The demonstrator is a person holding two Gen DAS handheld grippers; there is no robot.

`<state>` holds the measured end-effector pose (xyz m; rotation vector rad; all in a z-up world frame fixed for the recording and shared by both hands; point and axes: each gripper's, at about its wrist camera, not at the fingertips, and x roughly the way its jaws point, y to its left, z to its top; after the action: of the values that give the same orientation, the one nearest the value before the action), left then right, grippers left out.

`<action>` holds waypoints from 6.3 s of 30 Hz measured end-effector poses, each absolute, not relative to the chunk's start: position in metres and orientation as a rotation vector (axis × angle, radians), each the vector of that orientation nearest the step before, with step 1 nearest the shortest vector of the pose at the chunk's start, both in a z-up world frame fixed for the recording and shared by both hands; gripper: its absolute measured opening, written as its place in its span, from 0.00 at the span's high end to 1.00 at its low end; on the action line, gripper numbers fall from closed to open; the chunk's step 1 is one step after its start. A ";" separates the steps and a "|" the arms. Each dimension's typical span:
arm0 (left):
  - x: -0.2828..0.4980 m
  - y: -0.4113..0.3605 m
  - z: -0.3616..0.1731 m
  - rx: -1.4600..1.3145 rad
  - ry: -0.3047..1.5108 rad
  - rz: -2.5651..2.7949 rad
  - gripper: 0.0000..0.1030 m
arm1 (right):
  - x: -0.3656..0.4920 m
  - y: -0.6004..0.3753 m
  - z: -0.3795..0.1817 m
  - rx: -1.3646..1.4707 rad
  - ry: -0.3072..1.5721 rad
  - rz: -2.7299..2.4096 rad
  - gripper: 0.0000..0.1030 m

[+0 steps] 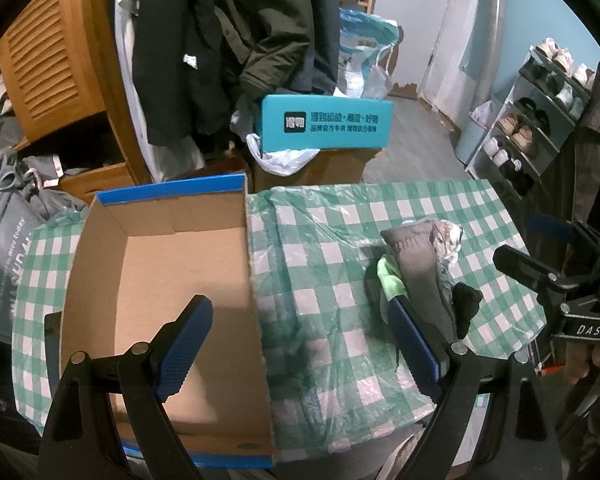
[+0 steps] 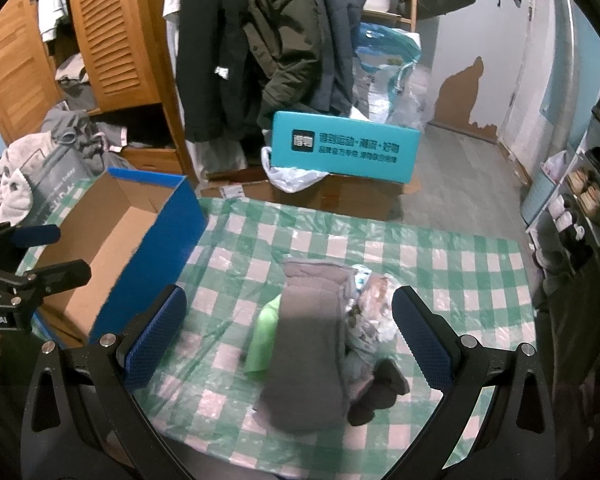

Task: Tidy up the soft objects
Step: 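Lower the right tool onto the black sock and close its fingers, then grasp the grey knit sock with the left tool while the right tool holds the black sock, then carry the grey sock and black sock into the shoebox with both tools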

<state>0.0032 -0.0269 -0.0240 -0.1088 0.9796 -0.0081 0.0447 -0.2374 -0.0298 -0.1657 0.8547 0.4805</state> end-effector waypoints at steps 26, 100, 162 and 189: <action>0.049 -0.090 -0.064 -0.088 1.134 -0.082 0.14 | 0.073 -0.323 -0.063 -0.090 0.967 0.302 0.02; 0.132 -0.149 -0.147 -0.183 1.261 -0.118 0.14 | 0.112 -0.337 -0.143 -0.112 1.189 0.293 0.67; 0.061 -0.112 -0.024 -0.104 0.979 -0.288 0.81 | 0.078 -0.303 -0.065 -0.161 1.034 0.397 0.67; 0.024 -0.036 0.012 -0.112 0.869 -0.185 0.82 | 0.064 -0.229 -0.029 -0.218 0.980 0.515 0.67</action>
<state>0.0236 -0.0363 0.0121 -0.1121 0.8690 -0.1855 0.0635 -0.2292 -0.0286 -0.2176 0.9796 0.5151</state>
